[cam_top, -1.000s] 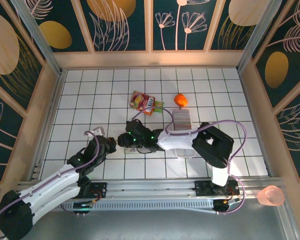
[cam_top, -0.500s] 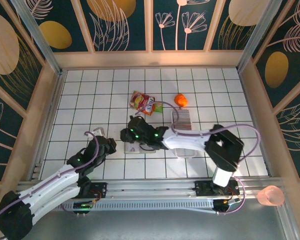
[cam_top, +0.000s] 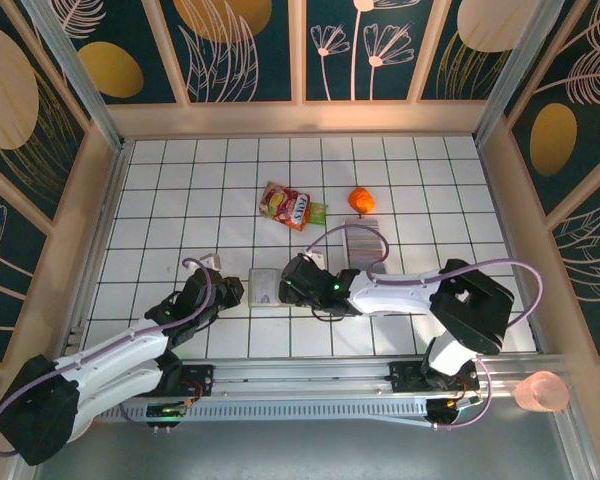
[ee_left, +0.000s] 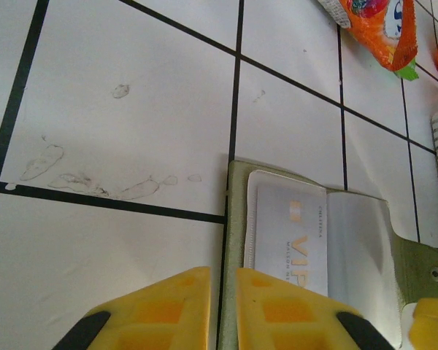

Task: Put the credit cards into the card holder

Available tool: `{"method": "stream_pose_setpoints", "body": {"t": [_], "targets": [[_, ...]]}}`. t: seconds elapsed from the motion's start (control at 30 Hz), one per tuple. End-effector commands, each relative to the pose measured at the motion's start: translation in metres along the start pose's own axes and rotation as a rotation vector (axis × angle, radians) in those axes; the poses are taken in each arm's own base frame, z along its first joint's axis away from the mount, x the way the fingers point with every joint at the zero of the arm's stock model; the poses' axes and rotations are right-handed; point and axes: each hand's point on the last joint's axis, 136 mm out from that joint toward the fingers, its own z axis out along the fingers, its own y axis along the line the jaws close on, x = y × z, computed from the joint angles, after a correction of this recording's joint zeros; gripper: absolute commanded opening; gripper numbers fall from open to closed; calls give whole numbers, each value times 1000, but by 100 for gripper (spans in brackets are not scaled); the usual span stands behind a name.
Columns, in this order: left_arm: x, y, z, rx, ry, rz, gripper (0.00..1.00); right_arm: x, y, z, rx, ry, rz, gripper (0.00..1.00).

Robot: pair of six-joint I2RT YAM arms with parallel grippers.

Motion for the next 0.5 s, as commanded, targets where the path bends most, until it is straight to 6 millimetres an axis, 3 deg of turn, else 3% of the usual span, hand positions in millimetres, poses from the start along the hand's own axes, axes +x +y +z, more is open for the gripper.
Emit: {"method": "stream_pose_setpoints", "body": {"t": [0.0,0.2,0.47], "targets": [[-2,-6,-1,28,-7,11,19,0,2,7,18,-9,7,53],[-1,-4,0,21,-6,14,20,6,0,15,24,12,8,53],[3,1,2,7,2,21,19,3,16,20,-14,23,1,54]]}}
